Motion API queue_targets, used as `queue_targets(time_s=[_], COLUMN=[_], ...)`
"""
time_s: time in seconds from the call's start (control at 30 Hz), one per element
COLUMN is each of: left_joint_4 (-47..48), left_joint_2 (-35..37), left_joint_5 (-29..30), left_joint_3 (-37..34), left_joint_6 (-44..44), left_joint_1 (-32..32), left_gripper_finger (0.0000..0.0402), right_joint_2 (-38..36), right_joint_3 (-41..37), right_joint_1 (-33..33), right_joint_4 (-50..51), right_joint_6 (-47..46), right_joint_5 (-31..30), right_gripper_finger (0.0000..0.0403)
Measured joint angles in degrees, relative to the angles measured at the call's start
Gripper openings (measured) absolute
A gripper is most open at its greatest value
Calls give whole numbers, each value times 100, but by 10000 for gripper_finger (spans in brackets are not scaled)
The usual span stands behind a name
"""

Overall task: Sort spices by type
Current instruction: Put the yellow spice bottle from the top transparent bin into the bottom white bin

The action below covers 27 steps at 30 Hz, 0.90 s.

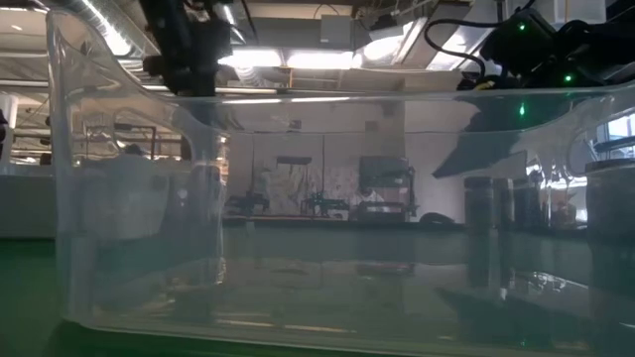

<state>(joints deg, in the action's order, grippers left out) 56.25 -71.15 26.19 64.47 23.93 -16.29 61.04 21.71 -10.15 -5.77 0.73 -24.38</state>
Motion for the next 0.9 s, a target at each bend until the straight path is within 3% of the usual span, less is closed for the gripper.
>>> queue_targets(time_s=[0.27, 0.6, 0.9], left_joint_4=[139, 384, 802], left_joint_2=[589, 839, 823], left_joint_5=[-47, -1090, -1339], left_joint_3=[61, 61, 61], left_joint_6=[256, 410, 2235], left_joint_1=[1175, 2430, 3864], left_gripper_finger=[221, 222, 222], right_joint_2=[2, 2, 2], right_joint_3=[2, 2, 2], right_joint_1=[2, 1, 2], right_joint_4=[-215, -442, -491], right_joint_6=[248, 256, 256], right_joint_5=[1, 1, 0], right_gripper_finger=[337, 337, 337])
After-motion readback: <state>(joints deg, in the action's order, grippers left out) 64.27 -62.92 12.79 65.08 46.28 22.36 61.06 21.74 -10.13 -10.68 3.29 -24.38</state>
